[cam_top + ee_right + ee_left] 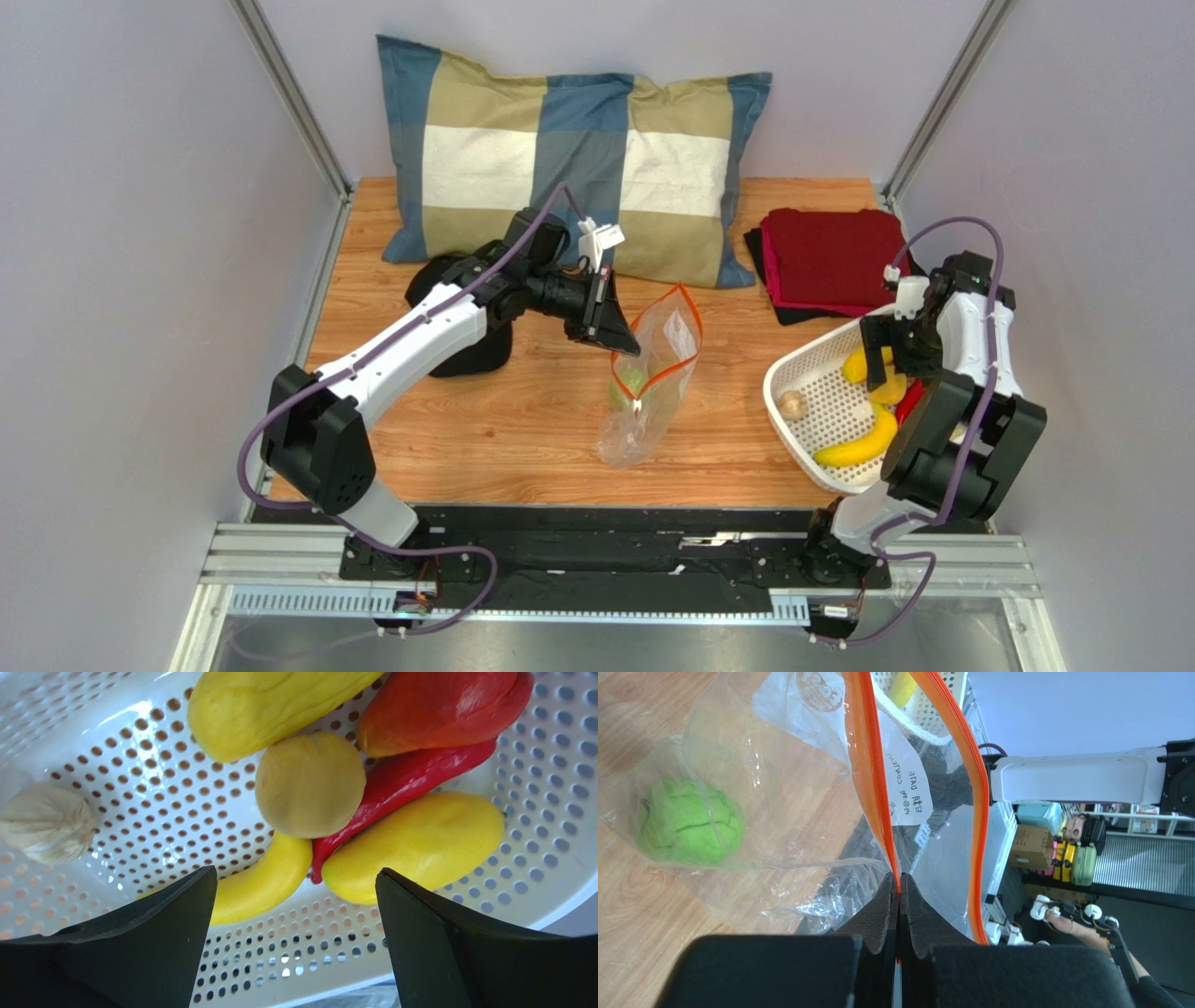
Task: Place the food in the zip-top bag and seal the zipper
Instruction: Pick up the fake fruit from the corner of the board, then place the fake fruit in the zipper food storage bag.
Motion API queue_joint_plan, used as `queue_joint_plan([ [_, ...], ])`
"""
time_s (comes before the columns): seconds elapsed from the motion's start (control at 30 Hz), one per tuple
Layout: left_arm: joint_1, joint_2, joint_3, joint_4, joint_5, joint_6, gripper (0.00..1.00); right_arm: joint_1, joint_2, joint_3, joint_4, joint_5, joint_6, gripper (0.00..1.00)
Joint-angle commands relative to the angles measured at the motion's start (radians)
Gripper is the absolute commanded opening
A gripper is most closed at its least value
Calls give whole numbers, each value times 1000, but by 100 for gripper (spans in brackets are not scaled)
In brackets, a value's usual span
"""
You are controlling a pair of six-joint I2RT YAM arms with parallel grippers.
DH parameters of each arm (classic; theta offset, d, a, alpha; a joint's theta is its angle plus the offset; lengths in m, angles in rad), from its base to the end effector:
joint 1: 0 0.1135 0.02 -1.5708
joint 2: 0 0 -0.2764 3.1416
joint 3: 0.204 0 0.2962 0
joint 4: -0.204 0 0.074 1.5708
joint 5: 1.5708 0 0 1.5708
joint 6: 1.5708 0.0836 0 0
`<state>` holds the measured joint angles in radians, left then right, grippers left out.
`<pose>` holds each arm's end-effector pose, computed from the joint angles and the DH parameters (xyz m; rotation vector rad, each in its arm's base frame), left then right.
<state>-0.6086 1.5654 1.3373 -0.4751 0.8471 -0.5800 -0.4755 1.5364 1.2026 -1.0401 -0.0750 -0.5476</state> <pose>0.3033 -0.2877 0.2991 0.5429 2.4255 -1.5399 0.3007 -0.1478 0.1971 -0.1166 2.9307 -0.0459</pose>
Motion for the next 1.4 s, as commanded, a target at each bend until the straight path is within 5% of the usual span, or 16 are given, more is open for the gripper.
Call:
queue_joint_plan([
  [0.0,1,1,8,4,3,23,0,2,63,17,132,44,-17,88],
  [0.17,1,13,17,1,0,29,0,3,129,22,161,41,-5,85],
  [0.47,3,25,25,-8,-5,37,0,3,145,0,180,40,-5,63],
  [0.7,1,28,33,-10,-3,35,0,8,76,109,25,-67,23,37],
  [0.83,3,27,31,-11,0,35,0,40,21,202,-87,-163,46,34],
  [1.1,1,35,34,-8,3,31,0,337,-111,402,-215,-530,192,32],
  [1.37,-5,24,25,-7,-2,29,0,747,-114,506,-74,-649,365,31],
])
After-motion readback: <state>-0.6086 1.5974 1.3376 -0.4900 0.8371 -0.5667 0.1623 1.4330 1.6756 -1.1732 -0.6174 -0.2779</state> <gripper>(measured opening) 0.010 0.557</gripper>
